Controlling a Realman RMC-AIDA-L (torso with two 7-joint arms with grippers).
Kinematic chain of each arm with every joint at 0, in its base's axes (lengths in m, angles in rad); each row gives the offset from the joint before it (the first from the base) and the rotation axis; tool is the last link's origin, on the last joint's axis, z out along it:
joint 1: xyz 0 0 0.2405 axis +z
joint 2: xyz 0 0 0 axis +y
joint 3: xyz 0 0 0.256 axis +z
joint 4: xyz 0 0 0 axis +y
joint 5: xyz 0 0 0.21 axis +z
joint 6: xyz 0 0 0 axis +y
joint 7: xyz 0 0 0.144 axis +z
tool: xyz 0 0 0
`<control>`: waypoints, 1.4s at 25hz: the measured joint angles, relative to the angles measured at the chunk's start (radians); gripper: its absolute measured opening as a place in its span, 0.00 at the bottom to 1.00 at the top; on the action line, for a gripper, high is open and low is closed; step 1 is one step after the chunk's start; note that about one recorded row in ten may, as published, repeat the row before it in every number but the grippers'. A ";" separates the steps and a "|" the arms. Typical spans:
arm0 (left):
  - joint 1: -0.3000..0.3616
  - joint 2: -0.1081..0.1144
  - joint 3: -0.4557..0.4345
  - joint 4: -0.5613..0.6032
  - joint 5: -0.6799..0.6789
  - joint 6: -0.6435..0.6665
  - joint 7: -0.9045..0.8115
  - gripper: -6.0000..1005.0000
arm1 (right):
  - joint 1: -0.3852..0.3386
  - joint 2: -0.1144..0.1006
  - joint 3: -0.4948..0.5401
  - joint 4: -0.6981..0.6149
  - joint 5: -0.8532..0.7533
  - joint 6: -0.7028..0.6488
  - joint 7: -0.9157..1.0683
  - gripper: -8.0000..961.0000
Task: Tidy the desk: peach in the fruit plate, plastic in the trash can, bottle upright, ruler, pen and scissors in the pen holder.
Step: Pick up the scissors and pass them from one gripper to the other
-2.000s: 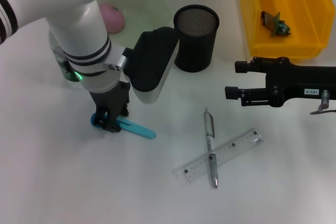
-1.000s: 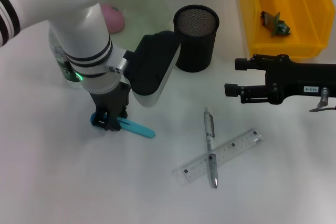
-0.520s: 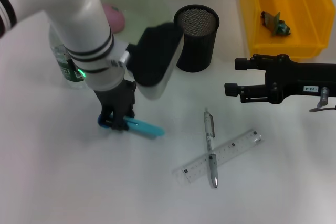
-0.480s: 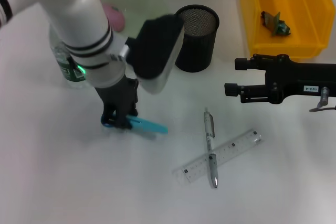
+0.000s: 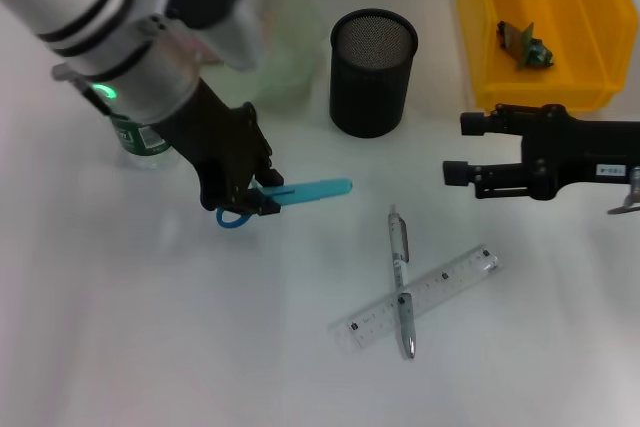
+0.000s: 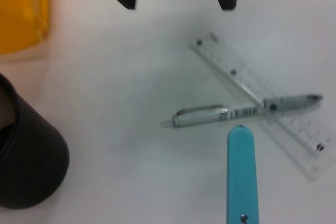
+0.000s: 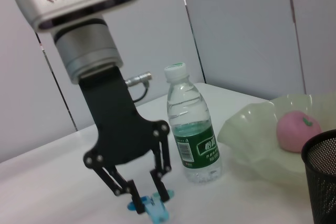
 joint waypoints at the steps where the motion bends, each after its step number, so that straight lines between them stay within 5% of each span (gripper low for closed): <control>1: 0.040 0.000 -0.052 0.051 -0.032 0.041 -0.009 0.26 | 0.000 -0.003 0.000 0.000 0.000 -0.002 0.001 0.87; 8: 0.114 0.005 -0.190 0.084 -0.195 0.117 0.001 0.26 | -0.001 -0.021 -0.006 -0.002 -0.007 -0.040 0.002 0.87; 11: 0.179 0.006 -0.248 0.044 -0.364 0.116 0.046 0.27 | -0.001 -0.022 -0.009 -0.002 -0.009 -0.049 -0.003 0.87; 18: 0.263 0.005 -0.352 -0.230 -0.657 0.039 0.144 0.27 | 0.002 -0.016 -0.025 -0.001 -0.028 -0.066 -0.051 0.87; 19: 0.284 0.006 -0.400 -0.352 -0.760 -0.005 0.183 0.27 | 0.002 -0.009 -0.027 0.000 -0.030 -0.061 -0.081 0.87; 24: 0.323 0.006 -0.459 -0.565 -0.927 -0.044 0.247 0.27 | 0.001 0.016 -0.025 0.004 -0.027 -0.058 -0.154 0.87; 29: 0.353 0.001 -0.468 -0.687 -1.045 -0.043 0.257 0.28 | -0.002 0.054 -0.016 0.003 -0.024 -0.055 -0.228 0.87; 35: 0.375 -0.002 -0.469 -0.858 -1.180 -0.041 0.263 0.28 | -0.002 0.062 -0.011 0.079 0.060 -0.049 -0.326 0.87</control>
